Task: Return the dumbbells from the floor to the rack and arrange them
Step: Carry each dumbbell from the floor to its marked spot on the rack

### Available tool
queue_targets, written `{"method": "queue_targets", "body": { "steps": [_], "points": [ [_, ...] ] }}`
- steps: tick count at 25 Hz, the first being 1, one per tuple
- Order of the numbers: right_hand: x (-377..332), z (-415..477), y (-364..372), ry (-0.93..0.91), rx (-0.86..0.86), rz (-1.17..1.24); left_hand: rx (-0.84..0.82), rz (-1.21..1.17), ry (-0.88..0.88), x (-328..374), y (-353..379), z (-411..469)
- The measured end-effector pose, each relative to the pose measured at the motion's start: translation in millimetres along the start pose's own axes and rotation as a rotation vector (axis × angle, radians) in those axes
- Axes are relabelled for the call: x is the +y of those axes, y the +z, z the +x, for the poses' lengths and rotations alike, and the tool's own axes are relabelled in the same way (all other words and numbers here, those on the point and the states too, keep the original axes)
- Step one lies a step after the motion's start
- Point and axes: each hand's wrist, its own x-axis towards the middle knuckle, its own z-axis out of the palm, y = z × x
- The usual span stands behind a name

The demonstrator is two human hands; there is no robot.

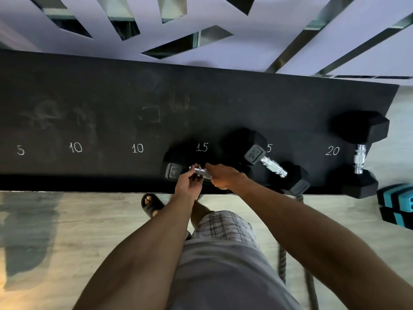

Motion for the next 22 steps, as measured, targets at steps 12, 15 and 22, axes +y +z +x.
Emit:
{"method": "queue_targets", "body": {
  "steps": [12, 15, 22],
  "points": [
    [2, -13, 7, 0.039, 0.167, 0.098, 0.166, 0.482, -0.072, 6, 1, -13],
    [-4, -33, 8, 0.047, 0.378, 0.147, 0.199, 1.028, -0.084, 9, -2, -35],
    [-32, -102, 75, 0.382, 0.491, 0.524, -0.203, 2.467, 0.382, 13, -9, -59]
  ]
}}
